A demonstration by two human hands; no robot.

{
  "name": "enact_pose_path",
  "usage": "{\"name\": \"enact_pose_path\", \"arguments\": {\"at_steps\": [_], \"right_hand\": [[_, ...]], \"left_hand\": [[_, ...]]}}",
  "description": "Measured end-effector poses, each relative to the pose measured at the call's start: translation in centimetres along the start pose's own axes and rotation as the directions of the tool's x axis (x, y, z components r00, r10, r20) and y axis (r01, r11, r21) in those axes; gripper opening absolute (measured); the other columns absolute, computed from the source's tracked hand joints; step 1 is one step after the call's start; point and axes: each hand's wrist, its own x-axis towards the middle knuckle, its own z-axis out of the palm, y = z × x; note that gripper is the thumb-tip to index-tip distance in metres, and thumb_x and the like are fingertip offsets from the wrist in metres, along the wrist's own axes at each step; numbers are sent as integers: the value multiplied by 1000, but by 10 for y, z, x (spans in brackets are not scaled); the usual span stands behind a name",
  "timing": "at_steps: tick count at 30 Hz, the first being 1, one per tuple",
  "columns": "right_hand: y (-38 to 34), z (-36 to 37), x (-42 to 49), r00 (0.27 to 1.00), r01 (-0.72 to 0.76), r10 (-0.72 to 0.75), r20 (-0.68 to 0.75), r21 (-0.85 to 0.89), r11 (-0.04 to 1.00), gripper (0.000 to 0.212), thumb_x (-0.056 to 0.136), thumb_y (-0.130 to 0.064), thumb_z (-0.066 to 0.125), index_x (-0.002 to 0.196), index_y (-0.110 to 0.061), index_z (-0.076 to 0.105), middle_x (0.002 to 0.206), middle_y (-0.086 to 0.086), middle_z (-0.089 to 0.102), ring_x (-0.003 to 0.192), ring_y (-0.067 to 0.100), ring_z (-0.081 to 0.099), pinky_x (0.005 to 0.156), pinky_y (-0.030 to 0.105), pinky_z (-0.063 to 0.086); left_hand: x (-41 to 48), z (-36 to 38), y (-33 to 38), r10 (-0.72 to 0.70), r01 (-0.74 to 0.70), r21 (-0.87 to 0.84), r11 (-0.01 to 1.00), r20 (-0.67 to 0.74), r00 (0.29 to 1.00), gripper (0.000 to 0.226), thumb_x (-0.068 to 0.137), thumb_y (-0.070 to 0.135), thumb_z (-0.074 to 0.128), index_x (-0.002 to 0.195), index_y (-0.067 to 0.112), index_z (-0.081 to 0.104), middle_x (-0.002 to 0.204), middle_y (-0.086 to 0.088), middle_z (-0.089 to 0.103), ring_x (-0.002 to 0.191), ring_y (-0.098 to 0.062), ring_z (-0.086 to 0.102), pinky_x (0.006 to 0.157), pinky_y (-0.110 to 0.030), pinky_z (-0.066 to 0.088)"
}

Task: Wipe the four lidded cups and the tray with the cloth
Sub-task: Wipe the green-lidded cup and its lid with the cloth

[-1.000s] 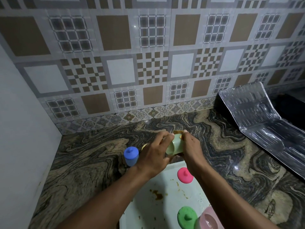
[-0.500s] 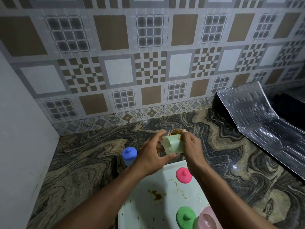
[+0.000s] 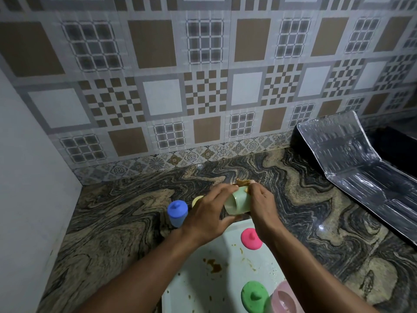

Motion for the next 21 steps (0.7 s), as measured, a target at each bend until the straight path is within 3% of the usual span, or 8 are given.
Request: {"name": "enact_pose_path", "arguments": {"at_steps": [2, 6, 8, 11, 13, 15, 16, 21], "right_hand": [[0, -1, -1, 1000, -3, 3, 9, 6, 1000, 33, 92, -30, 46, 83, -14, 72, 70, 4, 67, 71, 23, 59, 64, 39, 47], [2, -1, 0, 1000, 7, -7, -23, -20, 1000, 38, 96, -35, 46, 77, -16, 72, 70, 7, 69, 68, 23, 59, 63, 38, 46], [1, 0, -1, 1000, 11, -12, -14, -11, 1000, 37, 98, -31, 45, 76, -15, 71, 67, 4, 66, 68, 23, 57, 63, 38, 45], [-3, -2, -1, 1000, 9, -9, 10, 13, 1000, 35, 99, -22, 43, 86, -9, 73, 73, 6, 67, 70, 22, 57, 65, 36, 44], [-3, -3, -2, 999, 10, -11, 30, 23, 1000, 36, 101, -25, 44, 86, -9, 73, 75, 9, 69, 70, 22, 58, 65, 35, 44], [1, -2, -1, 1000, 4, -5, 10, 12, 1000, 38, 101, -29, 45, 81, -11, 71, 72, 8, 69, 67, 21, 59, 63, 33, 45], [2, -2, -1, 1000, 2, -2, 0, 19, 1000, 38, 102, -29, 45, 80, -12, 71, 71, 7, 69, 66, 21, 60, 63, 32, 46], [-1, -5, -2, 993, -112, 109, 46, 62, 992, 32, 99, -16, 43, 94, -9, 74, 78, 10, 74, 70, 25, 68, 59, 37, 54]], "left_hand": [[-1, -4, -3, 59, -59, 45, 997, 13, 998, 69, 80, 41, 76, 140, 23, 49, 137, 5, 51, 125, -12, 55, 101, -30, 48], [1, -1, 0, -285, 282, -227, 932, 22, 958, 74, 68, 60, 80, 132, 34, 53, 114, 10, 68, 95, -4, 70, 86, -37, 59], [2, 0, -1, -181, 178, -120, 977, -19, 983, 66, 73, 51, 78, 131, 29, 56, 116, 7, 66, 99, -8, 68, 85, -37, 58], [-1, -3, -1, 105, -107, 61, 992, 34, 994, 62, 82, 38, 72, 137, 20, 51, 133, 3, 52, 122, -16, 57, 97, -36, 51], [-1, -4, 0, 3, -3, 0, 1000, 13, 1000, 73, 78, 50, 76, 141, 25, 47, 135, 7, 51, 120, -11, 58, 97, -33, 51], [0, -2, 3, -192, 191, -147, 971, 5, 981, 81, 71, 61, 78, 139, 31, 47, 128, 10, 59, 105, -4, 66, 89, -31, 57], [0, 0, 3, -208, 206, -165, 964, 3, 978, 78, 70, 59, 78, 137, 30, 50, 124, 8, 62, 99, -4, 67, 85, -32, 58], [-3, 6, -9, 167, -180, 191, 965, 81, 983, 60, 84, 34, 71, 138, 21, 49, 135, -3, 52, 123, -23, 55, 96, -39, 51]]}}
